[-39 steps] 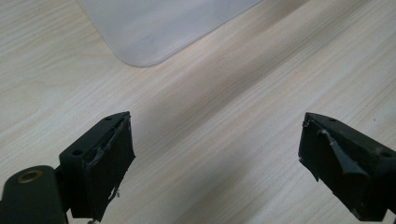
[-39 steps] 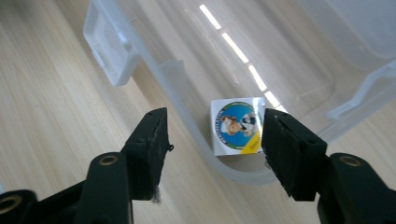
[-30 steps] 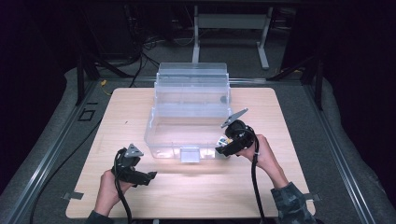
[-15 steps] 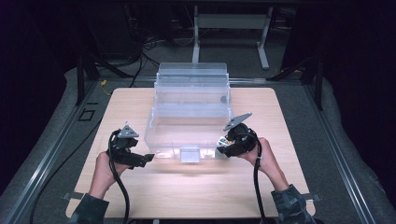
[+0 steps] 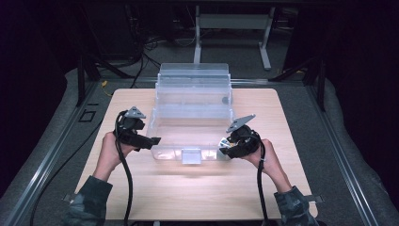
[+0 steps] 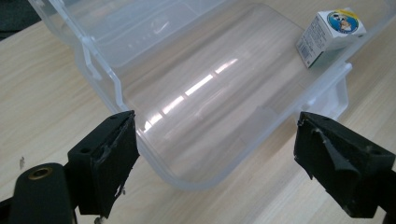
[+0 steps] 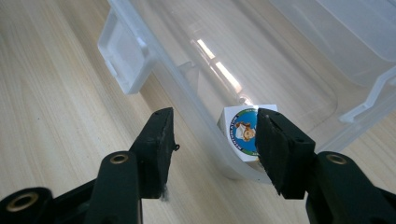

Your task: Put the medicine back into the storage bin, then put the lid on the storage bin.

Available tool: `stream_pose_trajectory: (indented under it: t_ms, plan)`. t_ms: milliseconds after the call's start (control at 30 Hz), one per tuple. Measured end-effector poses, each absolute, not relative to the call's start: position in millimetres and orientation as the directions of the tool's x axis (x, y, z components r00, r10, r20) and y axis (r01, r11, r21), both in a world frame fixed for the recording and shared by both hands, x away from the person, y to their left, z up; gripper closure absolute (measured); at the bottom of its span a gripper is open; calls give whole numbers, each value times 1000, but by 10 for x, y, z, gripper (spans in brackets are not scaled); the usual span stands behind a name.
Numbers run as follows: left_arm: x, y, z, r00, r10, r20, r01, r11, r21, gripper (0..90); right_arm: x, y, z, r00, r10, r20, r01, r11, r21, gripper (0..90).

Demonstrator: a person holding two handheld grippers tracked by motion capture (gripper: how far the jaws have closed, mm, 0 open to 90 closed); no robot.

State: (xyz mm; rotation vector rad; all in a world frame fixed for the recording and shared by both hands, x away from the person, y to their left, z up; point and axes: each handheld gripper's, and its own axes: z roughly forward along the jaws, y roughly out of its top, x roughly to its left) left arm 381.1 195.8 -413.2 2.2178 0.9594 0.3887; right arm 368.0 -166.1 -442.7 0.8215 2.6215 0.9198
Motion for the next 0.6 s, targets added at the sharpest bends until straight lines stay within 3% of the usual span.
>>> stream_pose_trajectory:
  t_ms: [600]
  plan:
    - [4336, 1573, -3796, 747, 664, 12, 445, -514, 733, 123, 3697, -1638, -4480, -811, 584, -16, 445, 634, 633, 451]
